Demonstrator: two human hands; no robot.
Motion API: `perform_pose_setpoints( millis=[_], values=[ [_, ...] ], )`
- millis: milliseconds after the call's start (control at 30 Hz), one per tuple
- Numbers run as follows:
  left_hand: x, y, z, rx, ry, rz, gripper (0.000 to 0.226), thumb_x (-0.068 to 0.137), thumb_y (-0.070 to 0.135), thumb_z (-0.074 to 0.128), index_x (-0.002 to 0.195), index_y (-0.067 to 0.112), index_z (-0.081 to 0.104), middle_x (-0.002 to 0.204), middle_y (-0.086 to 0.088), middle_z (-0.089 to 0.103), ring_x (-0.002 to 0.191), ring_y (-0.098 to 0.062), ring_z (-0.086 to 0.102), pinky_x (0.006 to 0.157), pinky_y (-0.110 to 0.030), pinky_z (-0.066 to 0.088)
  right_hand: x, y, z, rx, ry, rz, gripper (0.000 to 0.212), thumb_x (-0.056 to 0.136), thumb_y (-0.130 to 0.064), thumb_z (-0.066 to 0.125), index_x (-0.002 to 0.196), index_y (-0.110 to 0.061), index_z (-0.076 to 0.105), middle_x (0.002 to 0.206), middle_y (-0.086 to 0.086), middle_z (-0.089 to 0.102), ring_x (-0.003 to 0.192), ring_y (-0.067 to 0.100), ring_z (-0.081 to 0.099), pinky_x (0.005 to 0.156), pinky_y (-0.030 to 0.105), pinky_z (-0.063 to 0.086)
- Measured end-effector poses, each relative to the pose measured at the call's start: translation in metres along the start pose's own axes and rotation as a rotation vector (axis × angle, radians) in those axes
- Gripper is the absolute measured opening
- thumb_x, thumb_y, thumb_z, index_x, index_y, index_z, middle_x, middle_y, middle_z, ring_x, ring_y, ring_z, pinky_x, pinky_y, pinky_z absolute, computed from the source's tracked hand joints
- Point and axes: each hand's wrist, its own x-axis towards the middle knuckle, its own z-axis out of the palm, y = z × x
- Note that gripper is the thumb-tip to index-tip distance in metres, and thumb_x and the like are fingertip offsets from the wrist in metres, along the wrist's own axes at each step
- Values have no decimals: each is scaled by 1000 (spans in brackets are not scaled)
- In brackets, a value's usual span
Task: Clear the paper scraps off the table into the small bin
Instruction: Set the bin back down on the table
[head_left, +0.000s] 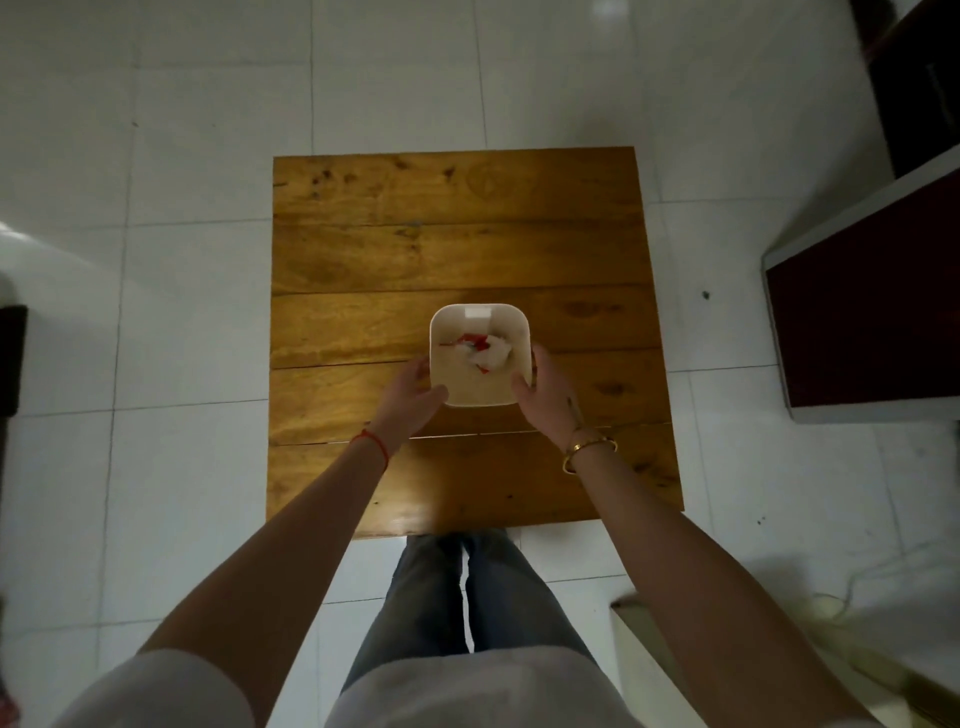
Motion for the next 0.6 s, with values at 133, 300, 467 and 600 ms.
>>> perform_pose_setpoints(
  millis=[133, 300, 467, 600],
  values=[
    [10, -1, 1, 23, -31, 11, 56, 80, 6, 58, 134, 16, 50, 120, -2, 61, 101, -19, 59, 83, -32, 47, 5, 8, 2, 80, -38, 17, 37, 95, -23, 54, 131, -17, 47, 106, -10, 56, 93, 4, 54, 62, 6, 38],
    [14, -4, 6, -41, -74, -33, 53, 84, -2, 54, 135, 9, 48, 126, -8, 58, 118, -36, 55, 79, -31, 44, 10, 17, 6, 112, -84, 82, 36, 95, -24, 54, 130, -18, 47, 103, -9, 57, 92, 8, 57, 62, 9, 39],
    [14, -7, 11, -96, -69, -64, 50, 85, 1, 53, 133, 14, 50, 128, -7, 59, 116, -38, 56, 85, -37, 45, 11, 26, 5, 77, -83, 123, 49, 95, -30, 53, 140, -18, 39, 112, -6, 58, 94, 10, 60, 65, 17, 48],
    [6, -4, 10, -91, -9, -73, 51, 84, 5, 55, 133, 16, 51, 129, -10, 59, 105, -31, 58, 84, -40, 49, 6, 24, -5, 22, -102, 181, 58, 97, -34, 49, 149, -18, 28, 151, 6, 40, 135, 24, 42, 108, 43, 42]
  ],
)
